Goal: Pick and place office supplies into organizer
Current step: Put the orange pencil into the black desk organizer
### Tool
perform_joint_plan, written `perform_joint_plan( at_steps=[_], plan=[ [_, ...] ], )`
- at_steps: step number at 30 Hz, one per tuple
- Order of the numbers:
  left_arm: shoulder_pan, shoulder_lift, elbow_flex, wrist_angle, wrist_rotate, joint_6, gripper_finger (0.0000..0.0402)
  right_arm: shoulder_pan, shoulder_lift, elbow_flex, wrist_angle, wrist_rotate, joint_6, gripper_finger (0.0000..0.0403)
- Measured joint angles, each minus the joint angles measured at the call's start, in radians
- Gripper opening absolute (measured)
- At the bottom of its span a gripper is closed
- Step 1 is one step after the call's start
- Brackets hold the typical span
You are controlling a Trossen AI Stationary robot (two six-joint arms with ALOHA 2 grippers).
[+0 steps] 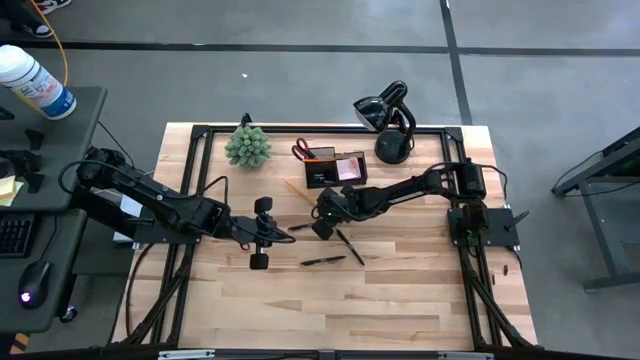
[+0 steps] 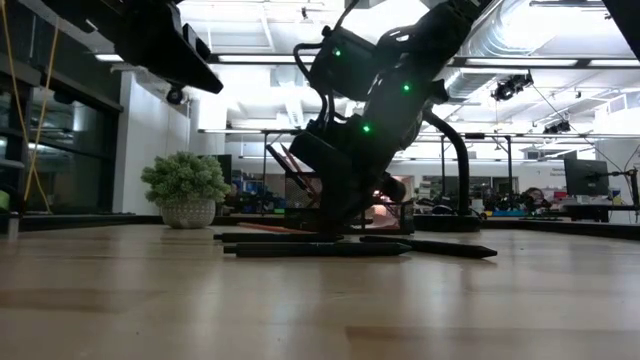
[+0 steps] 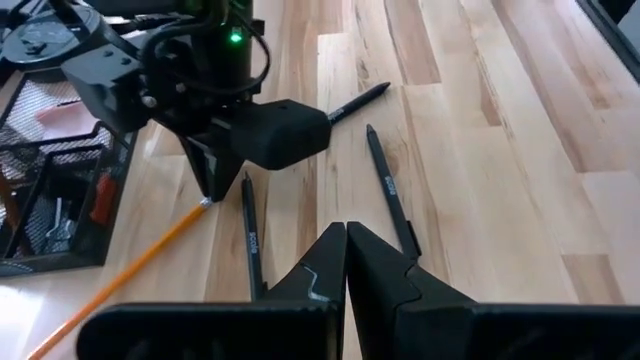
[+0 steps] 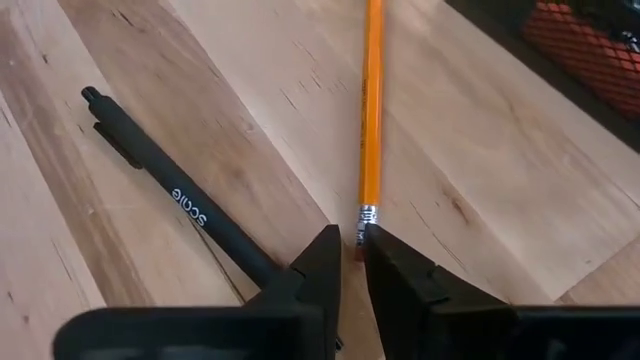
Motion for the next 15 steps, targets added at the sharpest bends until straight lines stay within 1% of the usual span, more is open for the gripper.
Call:
perform_joint_plan(
  at_steps=[4,7,11,15],
  plan=[
    [0.000,0.000,0.000,-0.002,-0.013,0.000,0.0001,0.008,0.001,0.000,0.000,-0.011,-0.096,0.0023],
    [0.000,0.000,0.000,-0.002,-0.015,0.000,0.0001,0.016,0.005,-0.002,-0.012,-0.018,-0.178,0.0021],
    [0.000,0.000,0.000,-0.002,-0.019,0.000,0.0001,0.013,0.005,-0.002,-0.028,-0.033,-0.202,0.0037],
    [0.000,0.000,0.000,-0.003,-0.020,0.000,0.0001,0.014,0.005,-0.001,-0.030,-0.020,-0.189,0.0058]
  ],
)
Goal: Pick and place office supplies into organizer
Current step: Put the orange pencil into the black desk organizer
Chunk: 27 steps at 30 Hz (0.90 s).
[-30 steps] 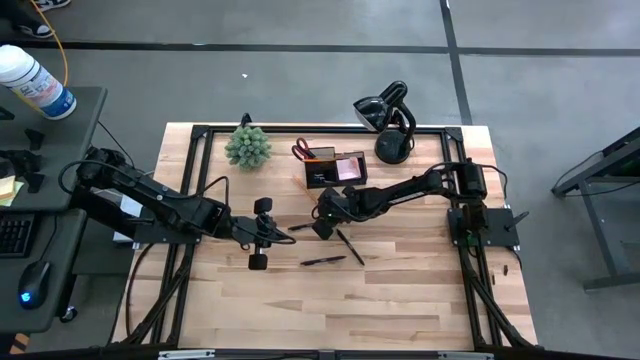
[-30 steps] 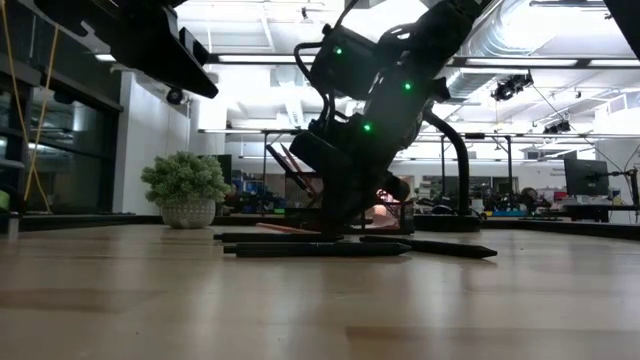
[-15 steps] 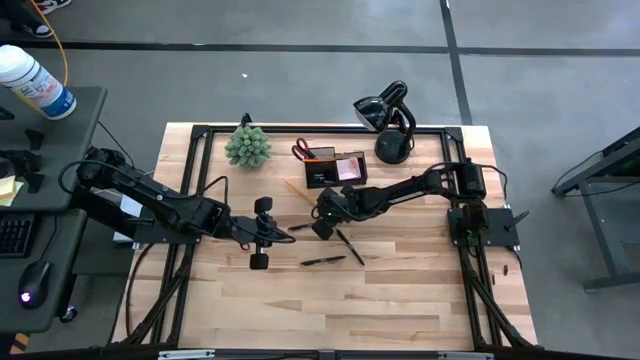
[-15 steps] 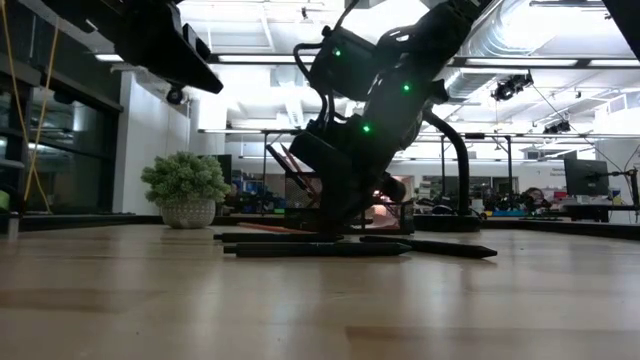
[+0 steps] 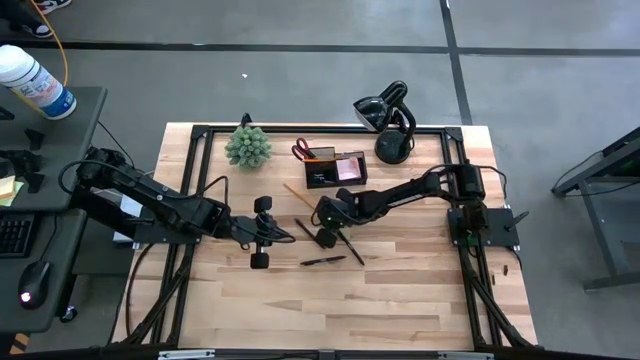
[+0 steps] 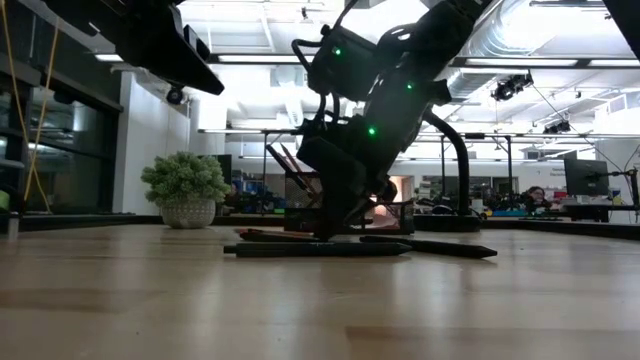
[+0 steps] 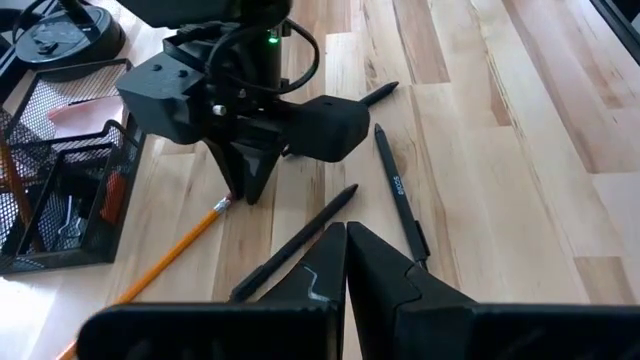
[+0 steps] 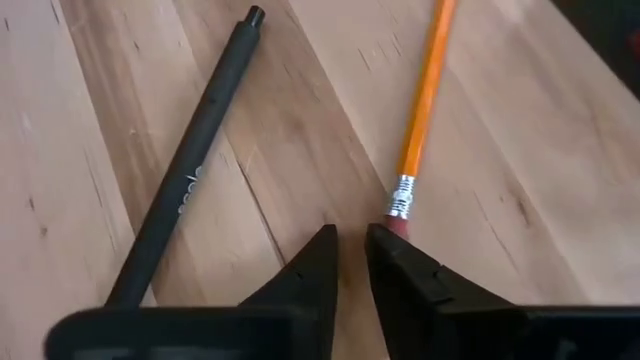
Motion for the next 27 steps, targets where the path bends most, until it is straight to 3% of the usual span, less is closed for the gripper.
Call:
perform_joint_plan(
  at_steps=[9,18,27],
  plan=[
    [0.000,0.000,0.000,-0.001,-0.001,0.000,0.0001,0.015,0.000,0.008,-0.014,0.000,0.003,0.0069],
    [0.000,0.000,0.000,-0.004,-0.018,0.001,0.0000,0.029,-0.002,0.146,-0.148,0.085,-0.057,0.0070],
    [0.000,0.000,0.000,-0.005,-0.026,0.001,0.0000,-0.009,0.004,0.145,-0.161,0.044,-0.057,0.0099]
  ],
)
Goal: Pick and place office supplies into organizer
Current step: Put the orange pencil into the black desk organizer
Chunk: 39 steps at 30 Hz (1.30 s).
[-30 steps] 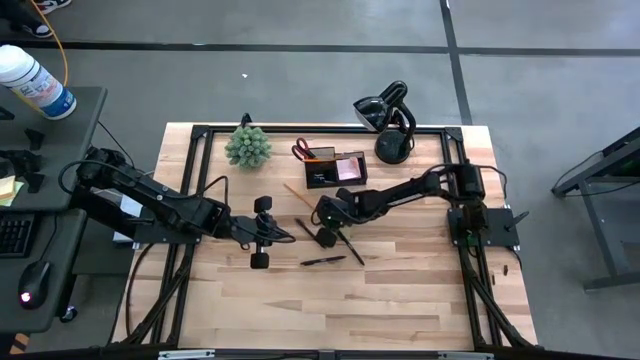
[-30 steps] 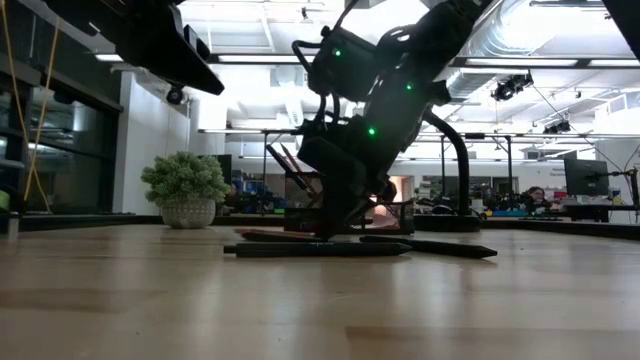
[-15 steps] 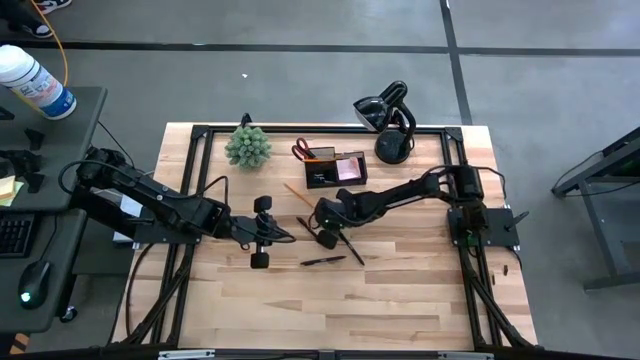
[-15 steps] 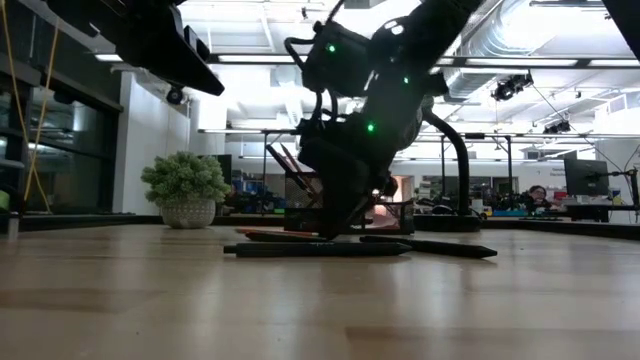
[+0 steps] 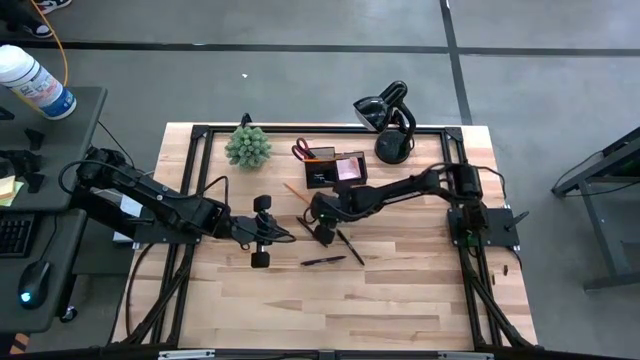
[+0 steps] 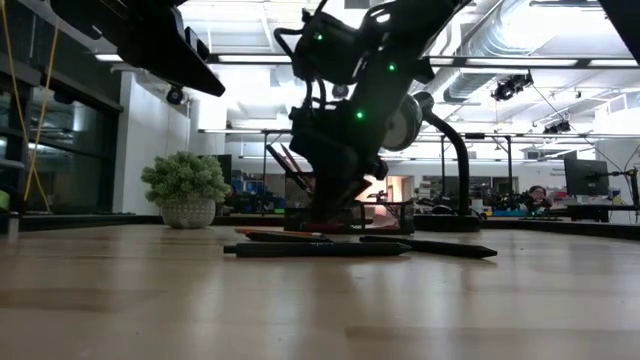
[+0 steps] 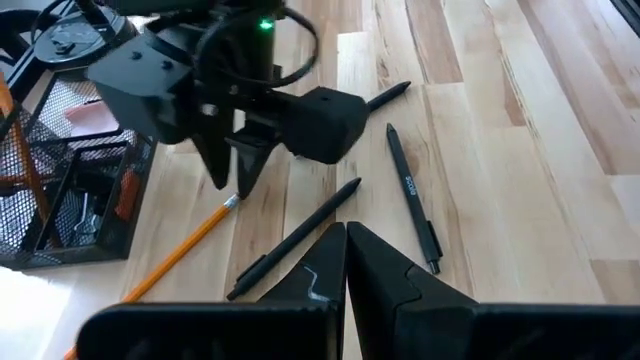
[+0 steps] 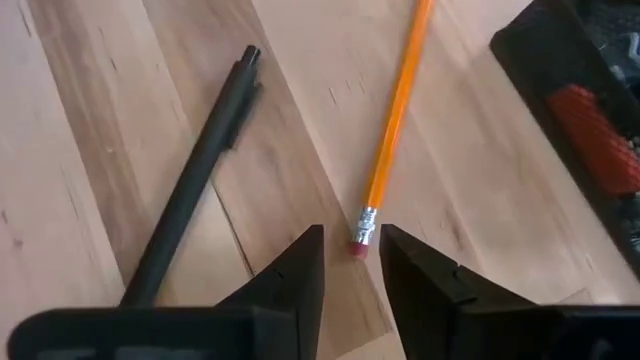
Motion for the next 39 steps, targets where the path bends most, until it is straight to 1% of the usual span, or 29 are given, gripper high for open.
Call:
perform_joint_plan(
  at_steps=[7,12,18,20,23,30,39],
  plan=[
    [0.000,0.000,0.000,0.000,0.000,0.000,0.0000,-0.023,0.012,0.001,0.014,-0.018,0.003,0.0118],
    [0.000,0.000,0.000,-0.001,0.000,0.000,0.0000,-0.017,0.036,0.001,0.012,-0.037,0.028,0.0118],
    [0.000,0.000,0.000,-0.004,0.000,0.000,0.0000,-0.012,0.056,0.004,0.013,-0.029,0.073,0.0117],
    [0.000,0.000,0.000,-0.004,0.000,0.000,0.0000,-0.012,0.056,0.004,0.009,-0.027,0.083,0.0110],
    [0.000,0.000,0.000,-0.003,0.000,0.000,0.0000,-0.012,0.057,0.004,-0.004,-0.021,0.087,0.0089],
    [0.000,0.000,0.000,-0.003,0.000,0.000,0.0000,-0.013,0.056,-0.001,-0.034,-0.042,0.090,0.0013],
    [0.000,0.000,0.000,-0.003,0.000,0.000,0.0000,-0.012,0.054,0.012,-0.058,-0.074,0.098,0.0006]
  ],
)
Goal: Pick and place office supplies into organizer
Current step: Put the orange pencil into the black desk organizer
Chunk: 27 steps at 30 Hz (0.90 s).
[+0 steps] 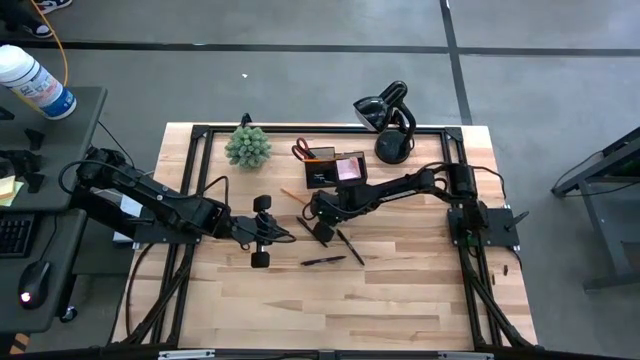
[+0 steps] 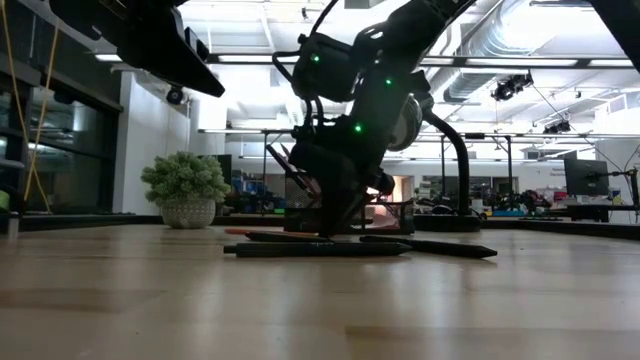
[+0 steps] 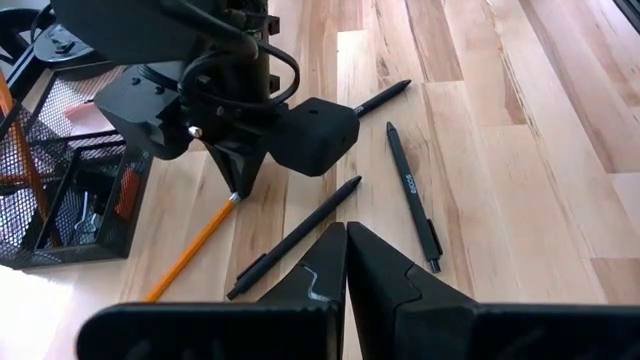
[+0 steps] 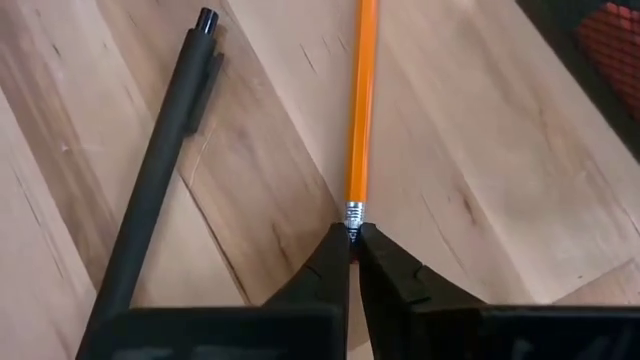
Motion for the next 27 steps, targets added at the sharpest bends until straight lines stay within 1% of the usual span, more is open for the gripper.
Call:
perform_joint_plan(
  at_steps=[6,14,21,27],
  plan=[
    [0.000,0.000,0.000,0.000,0.000,0.000,0.0000,0.001,0.010,0.055,-0.016,-0.017,-0.028,0.0003],
    [0.000,0.000,0.000,-0.009,0.001,0.000,0.0000,0.001,0.009,0.118,-0.012,-0.001,-0.054,0.0001],
    [0.000,0.000,0.000,-0.079,0.003,-0.024,0.0001,0.001,0.006,0.174,-0.045,0.020,-0.093,0.0000],
    [-0.002,0.000,0.000,-0.161,0.028,-0.030,0.0001,0.001,0.005,0.201,-0.051,0.027,-0.106,0.0000]
  ],
)
